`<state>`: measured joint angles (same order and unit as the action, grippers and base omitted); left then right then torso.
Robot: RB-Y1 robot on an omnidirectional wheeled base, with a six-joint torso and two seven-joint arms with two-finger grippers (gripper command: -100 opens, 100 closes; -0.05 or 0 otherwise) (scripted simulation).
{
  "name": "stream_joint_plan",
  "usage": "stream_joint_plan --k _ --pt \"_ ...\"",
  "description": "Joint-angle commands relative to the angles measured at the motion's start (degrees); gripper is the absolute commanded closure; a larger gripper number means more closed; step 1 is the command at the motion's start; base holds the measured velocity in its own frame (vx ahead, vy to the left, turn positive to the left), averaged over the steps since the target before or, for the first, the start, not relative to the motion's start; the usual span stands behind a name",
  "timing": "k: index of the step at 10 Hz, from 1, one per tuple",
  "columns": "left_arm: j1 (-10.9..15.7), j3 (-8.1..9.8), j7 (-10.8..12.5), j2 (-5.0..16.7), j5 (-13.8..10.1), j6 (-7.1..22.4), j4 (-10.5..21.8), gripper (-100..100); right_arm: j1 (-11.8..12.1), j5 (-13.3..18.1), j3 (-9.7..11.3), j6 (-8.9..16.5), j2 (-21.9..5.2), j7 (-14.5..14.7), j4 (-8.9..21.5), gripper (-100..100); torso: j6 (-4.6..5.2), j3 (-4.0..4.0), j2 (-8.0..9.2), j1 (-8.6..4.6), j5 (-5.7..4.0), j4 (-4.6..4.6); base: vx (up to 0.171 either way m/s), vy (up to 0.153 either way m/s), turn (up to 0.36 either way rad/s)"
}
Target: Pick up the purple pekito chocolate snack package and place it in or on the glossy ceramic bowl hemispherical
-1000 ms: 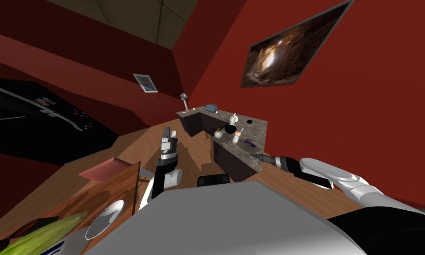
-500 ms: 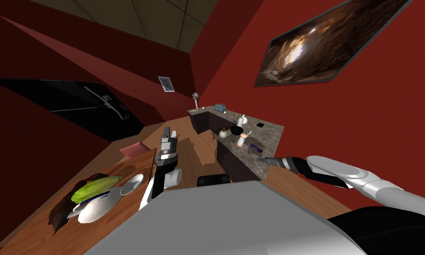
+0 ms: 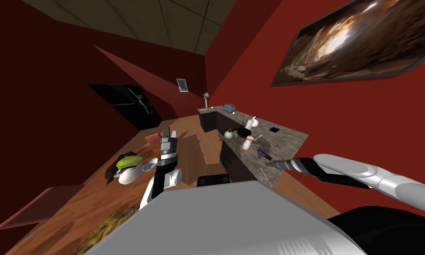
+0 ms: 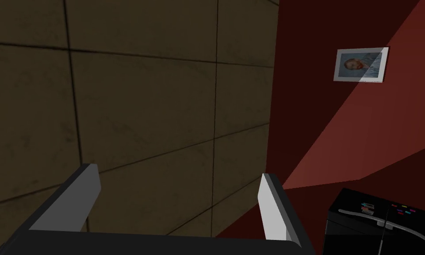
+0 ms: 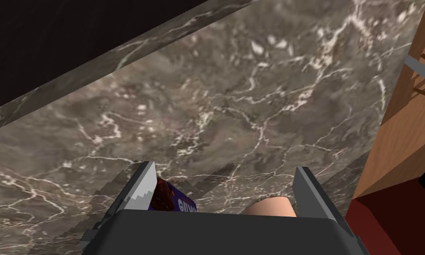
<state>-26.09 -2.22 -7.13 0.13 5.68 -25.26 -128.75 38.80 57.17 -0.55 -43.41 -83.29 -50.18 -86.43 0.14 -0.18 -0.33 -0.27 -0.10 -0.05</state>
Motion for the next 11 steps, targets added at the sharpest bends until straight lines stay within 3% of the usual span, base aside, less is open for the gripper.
stream_joint_plan --k 1,3,7,10,11 --pt "0.0 0.00 0.0 0.0 0.0 0.0 0.0 0 -0.5 2.2 1.4 -0.8 -1.8 -0.6 2.3 -100 0.00 0.00 0.00 0.00 0.00 0.00 -0.040 -0.051 0.311" --pt "0.0 0.00 0.0 0.0 0.0 0.0 0.0 0 0.6 5.0 2.3 -1.5 -4.8 -1.5 4.4 -100 -0.05 0.00 0.01 -0.02 0.01 0.00 -0.059 -0.053 0.409" --pt "0.0 0.00 0.0 0.0 0.0 0.0 0.0 0 1.6 7.9 3.3 -2.2 -7.9 -2.1 6.8 -100 -0.02 -0.06 -0.09 0.14 0.04 -0.02 -0.033 -0.012 0.371" --pt "0.0 0.00 0.0 0.0 0.0 0.0 0.0 0 1.9 8.5 3.5 -2.6 -8.8 -2.0 7.6 -100 0.03 -0.06 -0.10 0.25 0.06 -0.02 -0.021 0.013 0.194" --pt "0.0 0.01 0.0 0.0 0.0 0.0 0.0 0 2.0 8.6 3.5 -2.5 -8.9 -2.0 7.5 0 0.09 -0.06 -0.11 0.22 0.05 -0.02 0.000 0.000 0.000"
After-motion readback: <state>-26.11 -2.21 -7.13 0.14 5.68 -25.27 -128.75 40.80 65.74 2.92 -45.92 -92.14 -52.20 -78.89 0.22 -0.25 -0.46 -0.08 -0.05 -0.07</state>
